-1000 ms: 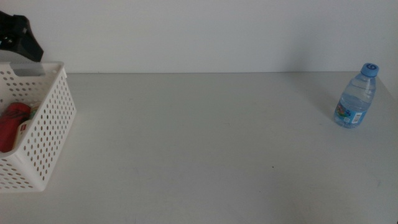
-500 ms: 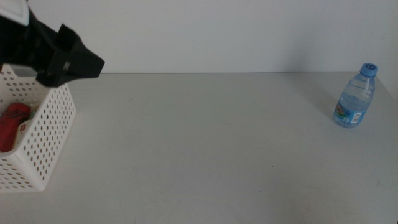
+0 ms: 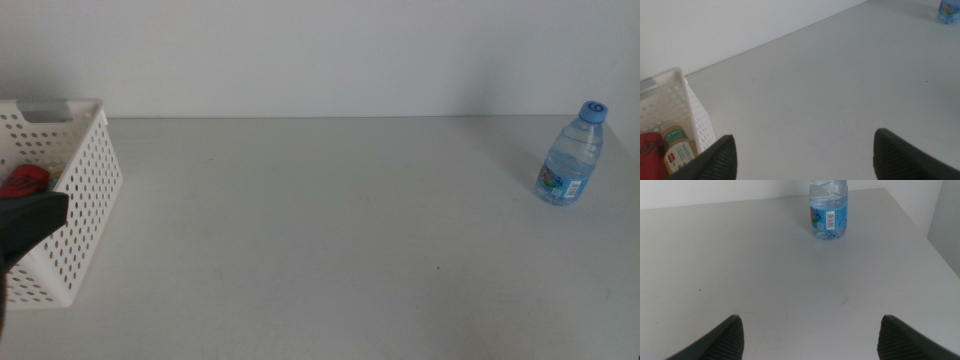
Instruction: Use arms to grab the bottles and put them into the dustbin to the left of the table.
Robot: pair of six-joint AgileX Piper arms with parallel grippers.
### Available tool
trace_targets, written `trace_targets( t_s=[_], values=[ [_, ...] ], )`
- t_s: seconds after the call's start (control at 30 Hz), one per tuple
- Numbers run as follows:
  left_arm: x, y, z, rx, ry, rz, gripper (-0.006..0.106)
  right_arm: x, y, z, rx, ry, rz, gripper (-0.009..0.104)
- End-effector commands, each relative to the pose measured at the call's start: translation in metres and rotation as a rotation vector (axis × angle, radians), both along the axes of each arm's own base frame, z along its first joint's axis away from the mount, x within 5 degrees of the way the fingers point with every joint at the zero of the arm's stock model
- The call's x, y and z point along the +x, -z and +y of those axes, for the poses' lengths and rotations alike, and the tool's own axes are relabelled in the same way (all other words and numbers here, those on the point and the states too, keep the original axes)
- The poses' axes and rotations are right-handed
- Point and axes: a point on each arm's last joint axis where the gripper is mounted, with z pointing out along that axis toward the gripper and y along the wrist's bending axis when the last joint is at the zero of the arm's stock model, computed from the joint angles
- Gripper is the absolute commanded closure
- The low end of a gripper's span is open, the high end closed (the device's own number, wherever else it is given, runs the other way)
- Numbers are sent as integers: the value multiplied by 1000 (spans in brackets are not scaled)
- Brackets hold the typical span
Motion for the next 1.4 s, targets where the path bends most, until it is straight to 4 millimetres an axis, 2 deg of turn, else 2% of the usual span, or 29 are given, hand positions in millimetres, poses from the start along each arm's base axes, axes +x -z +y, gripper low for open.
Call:
trace_targets(
  t_s=[0.0, 0.1, 0.17, 0.37, 0.6, 0.73, 0.9, 0.97, 1.1, 1.17, 1.37],
  values=[
    [1, -14, -1, -58, -10, -88, 7, 0, -9, 0, -18, 1, -85, 1],
    [1, -13, -1, -57, -9, -87, 7, 0, -9, 0, -18, 1, -85, 1],
    [1, -13, -1, -57, -9, -87, 7, 0, -9, -3, -158, -6, -84, 1],
    [1, -13, -1, -57, -9, -87, 7, 0, -9, -5, -239, -3, -83, 1],
    [1, -13, -1, -56, -10, -87, 7, 1, -11, -1, -91, -12, -67, 1],
    [1, -13, 1, -35, -18, -95, 7, 7, -36, -1, -91, -13, -43, 1],
    [1, -13, 1, -34, -18, -95, 7, 33, -72, 0, -95, -18, 21, 1],
    [1, -13, 1, -34, -18, -95, 7, 44, -81, 0, -95, -21, 24, 1],
    [1, -13, 1, -34, -18, -95, 7, 64, -80, 1, -95, -29, 19, 1],
    [1, -13, 1, -34, -18, -95, 7, 74, -80, 2, -111, -39, -41, 1],
    [2, -13, 2, -23, -22, -98, 7, 106, -59, 5, -92, -63, -133, 1]
  ],
)
